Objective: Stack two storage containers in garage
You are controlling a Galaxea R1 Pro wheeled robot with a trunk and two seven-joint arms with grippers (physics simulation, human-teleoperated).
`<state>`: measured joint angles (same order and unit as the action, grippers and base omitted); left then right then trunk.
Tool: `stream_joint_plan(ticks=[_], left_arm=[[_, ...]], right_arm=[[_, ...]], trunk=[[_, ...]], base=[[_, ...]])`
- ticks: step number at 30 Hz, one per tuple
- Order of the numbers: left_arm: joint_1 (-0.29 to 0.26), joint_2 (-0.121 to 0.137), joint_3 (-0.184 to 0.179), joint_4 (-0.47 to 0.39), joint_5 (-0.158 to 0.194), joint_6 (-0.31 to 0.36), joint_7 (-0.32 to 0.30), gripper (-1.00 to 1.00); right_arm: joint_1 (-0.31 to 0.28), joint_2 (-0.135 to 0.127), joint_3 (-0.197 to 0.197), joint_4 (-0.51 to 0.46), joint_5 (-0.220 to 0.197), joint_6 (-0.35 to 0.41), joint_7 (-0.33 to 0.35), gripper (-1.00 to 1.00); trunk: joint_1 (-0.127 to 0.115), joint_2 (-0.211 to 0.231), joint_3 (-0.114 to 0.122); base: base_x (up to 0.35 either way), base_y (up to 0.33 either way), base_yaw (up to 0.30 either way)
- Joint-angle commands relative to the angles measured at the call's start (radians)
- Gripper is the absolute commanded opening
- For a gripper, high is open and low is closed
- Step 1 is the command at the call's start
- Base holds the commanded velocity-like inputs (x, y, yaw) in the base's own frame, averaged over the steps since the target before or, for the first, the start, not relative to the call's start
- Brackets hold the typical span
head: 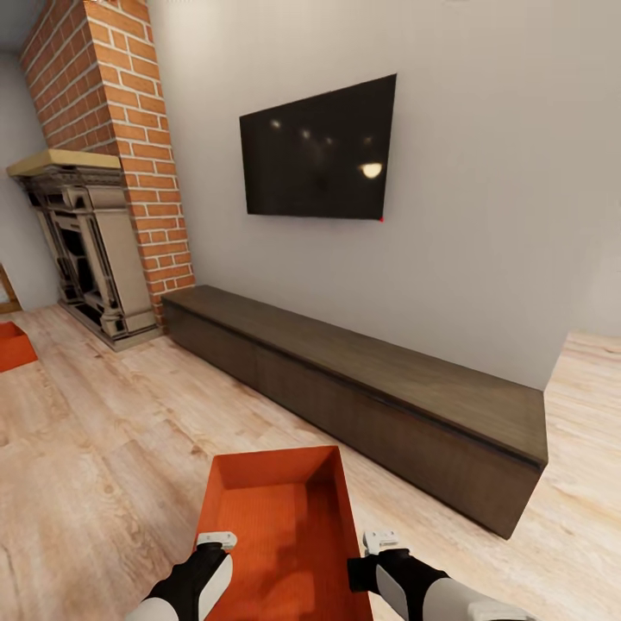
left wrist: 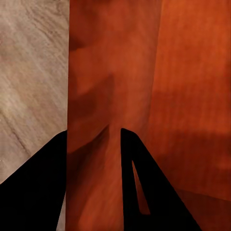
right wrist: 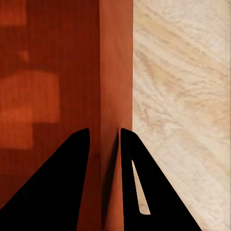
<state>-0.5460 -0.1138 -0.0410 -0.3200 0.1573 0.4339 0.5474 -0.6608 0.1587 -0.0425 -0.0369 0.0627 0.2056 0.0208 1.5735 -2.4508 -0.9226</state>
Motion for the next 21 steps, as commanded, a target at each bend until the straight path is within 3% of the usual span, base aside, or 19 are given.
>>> stream_joint_plan(ticks=[1, 5, 6, 10, 21], left_arm=[[0.0, 0.001, -0.01, 0.002, 0.007, 0.016, 0.017, -1.0], [0.0, 0.003, -0.008, 0.002, 0.008, 0.012, 0.017, -1.0], [0.0, 0.004, -0.008, 0.005, 0.009, -0.018, 0.017, -1.0], [0.001, 0.006, -0.007, 0.01, 0.012, -0.067, 0.019, -1.0], [0.002, 0.004, -0.008, 0.01, 0.013, -0.073, 0.02, -1.0]], right_arm=[[0.0, -0.002, 0.016, -0.025, 0.021, -0.016, -0.007, -1.0], [0.0, -0.001, 0.016, -0.025, 0.02, -0.05, -0.007, -1.0], [0.0, -0.001, 0.016, -0.025, 0.02, -0.067, -0.009, -1.0], [-0.001, -0.002, 0.016, -0.023, 0.021, -0.076, -0.013, -1.0], [0.0, -0.001, 0.017, -0.023, 0.022, -0.077, -0.014, -1.0]], trunk=[[-0.004, 0.007, 0.002], [-0.008, 0.014, 0.005], [-0.008, 0.014, 0.005], [-0.008, 0.014, 0.005], [-0.008, 0.014, 0.005]], base=[[0.0, 0.0, 0.0], [0.0, 0.0, 0.01], [0.0, 0.0, 0.207], [0.0, 0.0, 0.265], [0.0, 0.0, 0.291]])
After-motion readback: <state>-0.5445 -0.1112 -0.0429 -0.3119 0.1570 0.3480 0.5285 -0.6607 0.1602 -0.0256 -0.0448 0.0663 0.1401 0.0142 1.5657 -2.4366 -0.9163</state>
